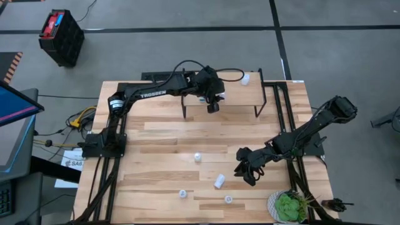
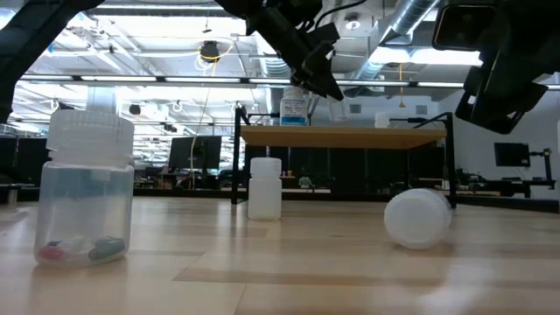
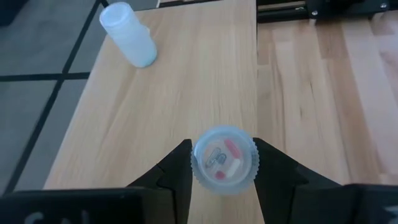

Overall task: Pick and place medicine bottles onto shelf by color
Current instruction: Put the top left transparent pill bottle on the shelf

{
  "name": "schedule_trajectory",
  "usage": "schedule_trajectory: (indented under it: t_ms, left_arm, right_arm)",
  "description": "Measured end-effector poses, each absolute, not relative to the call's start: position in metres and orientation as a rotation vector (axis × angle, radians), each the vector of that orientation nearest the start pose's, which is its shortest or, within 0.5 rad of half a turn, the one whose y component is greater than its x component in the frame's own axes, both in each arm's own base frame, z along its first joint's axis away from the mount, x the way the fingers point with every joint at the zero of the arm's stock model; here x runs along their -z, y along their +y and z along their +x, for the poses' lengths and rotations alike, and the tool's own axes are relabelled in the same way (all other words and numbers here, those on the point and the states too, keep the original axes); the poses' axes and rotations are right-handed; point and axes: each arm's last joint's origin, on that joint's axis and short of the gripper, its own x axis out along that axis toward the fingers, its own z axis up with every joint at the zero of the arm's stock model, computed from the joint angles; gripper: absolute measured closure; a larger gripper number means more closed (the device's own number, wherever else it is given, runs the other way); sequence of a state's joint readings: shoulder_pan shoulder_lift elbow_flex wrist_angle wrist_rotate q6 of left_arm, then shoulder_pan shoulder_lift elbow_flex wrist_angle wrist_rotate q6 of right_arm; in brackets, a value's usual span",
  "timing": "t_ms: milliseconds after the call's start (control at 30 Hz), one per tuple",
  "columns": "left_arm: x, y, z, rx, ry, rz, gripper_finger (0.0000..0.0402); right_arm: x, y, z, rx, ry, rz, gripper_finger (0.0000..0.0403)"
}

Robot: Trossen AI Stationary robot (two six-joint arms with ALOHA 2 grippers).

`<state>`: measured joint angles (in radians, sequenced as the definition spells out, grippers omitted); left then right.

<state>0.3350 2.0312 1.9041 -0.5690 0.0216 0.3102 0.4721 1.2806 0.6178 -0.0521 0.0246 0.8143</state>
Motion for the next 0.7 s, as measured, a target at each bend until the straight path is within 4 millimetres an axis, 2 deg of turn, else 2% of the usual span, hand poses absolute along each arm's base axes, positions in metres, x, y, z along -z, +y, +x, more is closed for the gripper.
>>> schedule_trajectory:
  t_ms: [233,700]
  left_arm:
    - [-0.3064,0.1575,0.4344,-0.183,0.725,0.17,0.028]
    - [-0.3055,0.1574,0.4336,-0.182,0.736,0.159,0.0273]
  right_arm:
    - [-0.1896,0.113,0.2202,-0.122,0.824,0.588,0.0272]
    - [-0.1897,0.1189,0.2171,-0.147,0.831,0.577,0.0272]
